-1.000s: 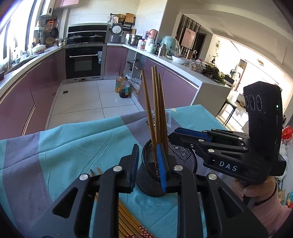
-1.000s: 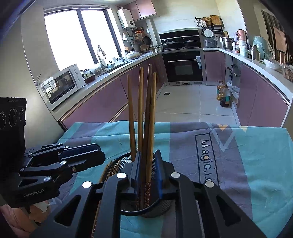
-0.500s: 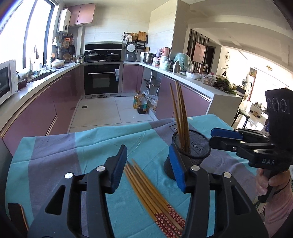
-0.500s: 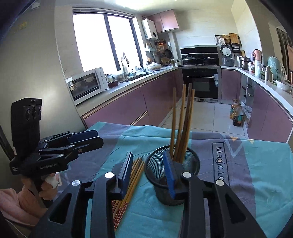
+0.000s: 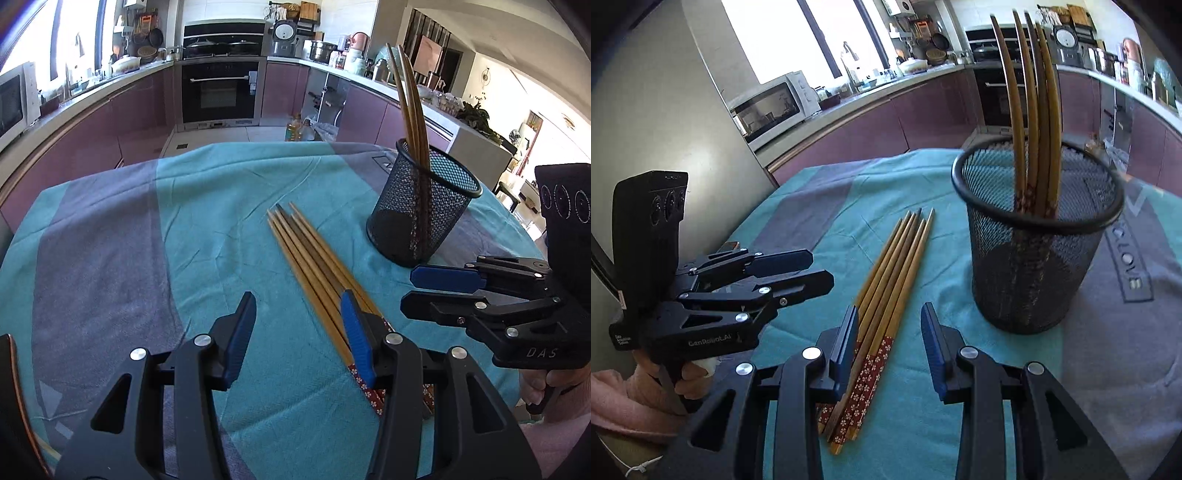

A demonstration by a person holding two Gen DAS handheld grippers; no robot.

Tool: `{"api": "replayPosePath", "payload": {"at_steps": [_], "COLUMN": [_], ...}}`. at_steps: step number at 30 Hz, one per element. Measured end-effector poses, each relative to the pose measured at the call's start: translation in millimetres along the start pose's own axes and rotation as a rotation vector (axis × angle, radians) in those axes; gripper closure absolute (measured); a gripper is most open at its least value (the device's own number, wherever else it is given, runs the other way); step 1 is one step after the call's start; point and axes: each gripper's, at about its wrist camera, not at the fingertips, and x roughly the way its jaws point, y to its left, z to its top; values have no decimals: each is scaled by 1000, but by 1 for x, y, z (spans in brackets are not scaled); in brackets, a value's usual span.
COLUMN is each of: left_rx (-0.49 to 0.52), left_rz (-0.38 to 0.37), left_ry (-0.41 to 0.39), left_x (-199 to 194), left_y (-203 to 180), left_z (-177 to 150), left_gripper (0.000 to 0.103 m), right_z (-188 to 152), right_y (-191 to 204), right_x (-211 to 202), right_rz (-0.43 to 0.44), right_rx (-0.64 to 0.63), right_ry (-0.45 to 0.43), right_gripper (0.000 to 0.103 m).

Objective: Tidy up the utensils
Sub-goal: 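Open both tools and move them back over the remaining chopsticks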

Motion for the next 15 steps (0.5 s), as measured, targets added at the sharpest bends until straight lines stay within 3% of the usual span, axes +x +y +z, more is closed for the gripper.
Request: {"api": "replayPosePath", "payload": {"at_steps": [15], "left_rx": [10], "left_rz": [26], "left_ry": [75], "left_x": [26], "left_y": [-12], "left_z": [-4], "left_gripper": [57], "right_z": [-4], "right_y": [7], "right_x": [21], "right_rz": [-74], "right_rx": [-3], "right_ry": [26], "right_gripper": [70]}}
